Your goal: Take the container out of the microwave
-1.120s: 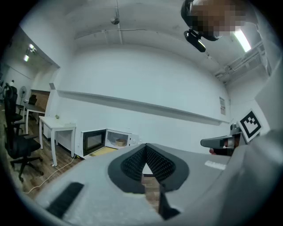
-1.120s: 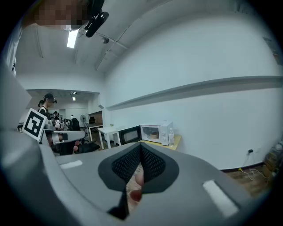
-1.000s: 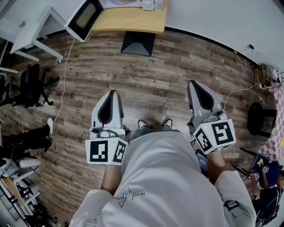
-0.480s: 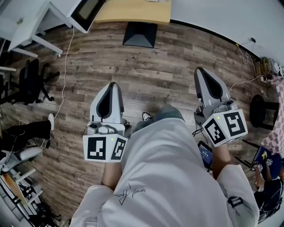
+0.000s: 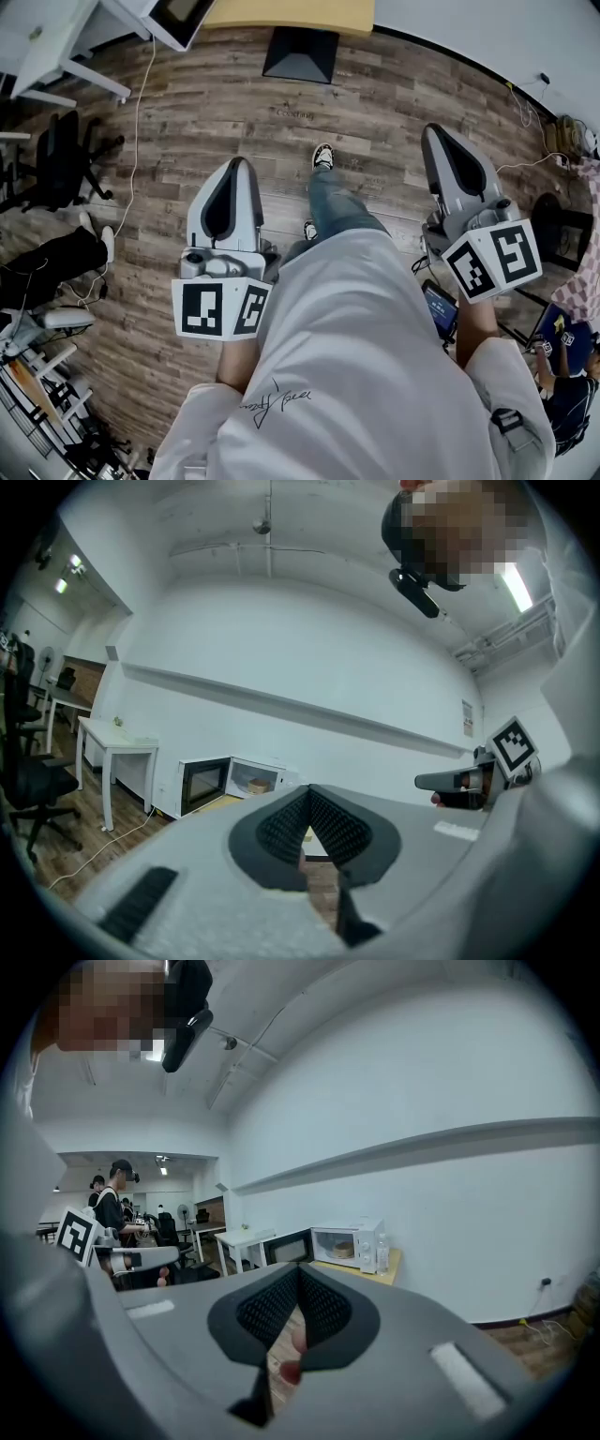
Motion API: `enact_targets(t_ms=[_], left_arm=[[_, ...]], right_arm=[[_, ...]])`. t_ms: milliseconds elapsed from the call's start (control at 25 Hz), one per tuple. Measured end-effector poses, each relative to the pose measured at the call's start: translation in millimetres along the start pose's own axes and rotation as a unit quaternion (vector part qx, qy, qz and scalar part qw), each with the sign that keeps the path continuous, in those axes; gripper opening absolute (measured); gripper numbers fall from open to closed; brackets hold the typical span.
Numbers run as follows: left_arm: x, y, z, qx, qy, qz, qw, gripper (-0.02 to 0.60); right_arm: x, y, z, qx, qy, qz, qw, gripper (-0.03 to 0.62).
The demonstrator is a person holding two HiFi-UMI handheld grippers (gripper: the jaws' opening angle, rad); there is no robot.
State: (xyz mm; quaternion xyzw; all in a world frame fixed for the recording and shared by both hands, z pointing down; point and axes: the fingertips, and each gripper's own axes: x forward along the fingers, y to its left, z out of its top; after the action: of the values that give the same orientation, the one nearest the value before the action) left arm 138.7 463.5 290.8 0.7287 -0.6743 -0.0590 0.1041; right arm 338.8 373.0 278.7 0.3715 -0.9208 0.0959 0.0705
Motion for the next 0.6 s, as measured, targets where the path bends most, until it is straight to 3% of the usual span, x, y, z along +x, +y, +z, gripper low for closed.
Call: enact_targets(t_ms=[360, 600], left_arm=[[66, 35, 0, 0.006, 0.012, 0.005, 0.9999, 0.008], [134, 66, 14, 0.020, 0.029, 0.009, 0.9994, 0.008]], right_arm=[[79, -26, 5, -0.007, -0.002, -0.003, 1.000, 0.011], [152, -52, 18, 0.017, -0.001, 0.011, 1.000, 0.011]])
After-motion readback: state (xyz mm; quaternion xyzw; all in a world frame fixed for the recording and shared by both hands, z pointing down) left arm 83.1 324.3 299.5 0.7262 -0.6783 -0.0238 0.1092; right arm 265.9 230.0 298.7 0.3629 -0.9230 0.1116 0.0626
